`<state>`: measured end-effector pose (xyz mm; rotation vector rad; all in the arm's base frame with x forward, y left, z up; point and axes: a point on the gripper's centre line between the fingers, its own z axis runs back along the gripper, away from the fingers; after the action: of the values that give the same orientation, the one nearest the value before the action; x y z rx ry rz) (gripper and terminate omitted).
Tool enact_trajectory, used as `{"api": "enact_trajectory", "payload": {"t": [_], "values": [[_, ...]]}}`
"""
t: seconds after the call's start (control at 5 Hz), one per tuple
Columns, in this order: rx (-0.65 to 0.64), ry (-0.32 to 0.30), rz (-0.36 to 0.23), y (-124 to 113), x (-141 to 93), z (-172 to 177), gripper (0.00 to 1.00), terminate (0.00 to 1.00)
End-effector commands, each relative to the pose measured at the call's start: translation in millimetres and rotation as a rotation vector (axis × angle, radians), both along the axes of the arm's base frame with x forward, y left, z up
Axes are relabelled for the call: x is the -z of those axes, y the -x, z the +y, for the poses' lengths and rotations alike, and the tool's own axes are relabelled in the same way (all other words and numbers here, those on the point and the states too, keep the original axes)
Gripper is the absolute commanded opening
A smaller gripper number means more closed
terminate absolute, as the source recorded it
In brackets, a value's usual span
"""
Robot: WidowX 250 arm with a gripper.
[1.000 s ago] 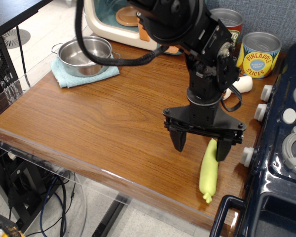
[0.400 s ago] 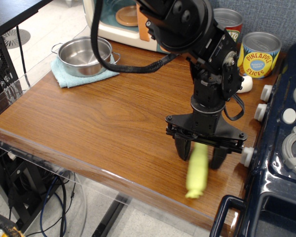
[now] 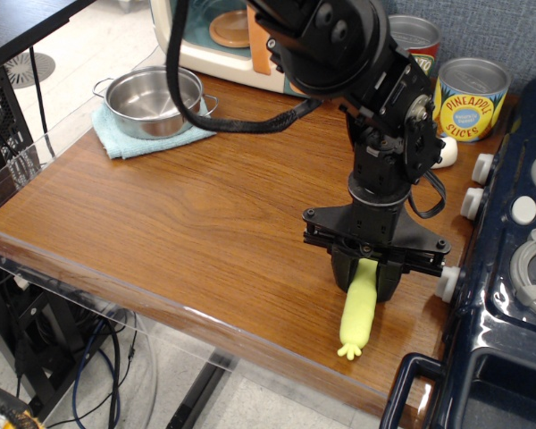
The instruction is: Put the spoon on the left bottom of the table with the metal part facing left.
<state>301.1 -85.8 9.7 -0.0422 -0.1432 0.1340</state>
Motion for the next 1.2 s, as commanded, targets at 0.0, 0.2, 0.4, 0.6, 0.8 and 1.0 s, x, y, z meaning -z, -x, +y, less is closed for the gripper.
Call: {"api": "enact_trajectory", "payload": {"t": [0.0,0.2,0.4,0.6,0.8,1.0], "values": [[-0.055,0.034,-0.054,3,-26,20,0.00,0.00],[-0.137,0.092,-0.098,2,-52,36,0.00,0.00],[-0.269,0.151,-0.122,-1,-78,59,0.00,0.00],[-0.491,0.189,-0.153,2,-97,95,0.00,0.00],[-0.724,0.186,-0.191,5,-100,134,0.00,0.00],[-0.925,0.208,-0.221,8,-100,163,0.00,0.00]]}}
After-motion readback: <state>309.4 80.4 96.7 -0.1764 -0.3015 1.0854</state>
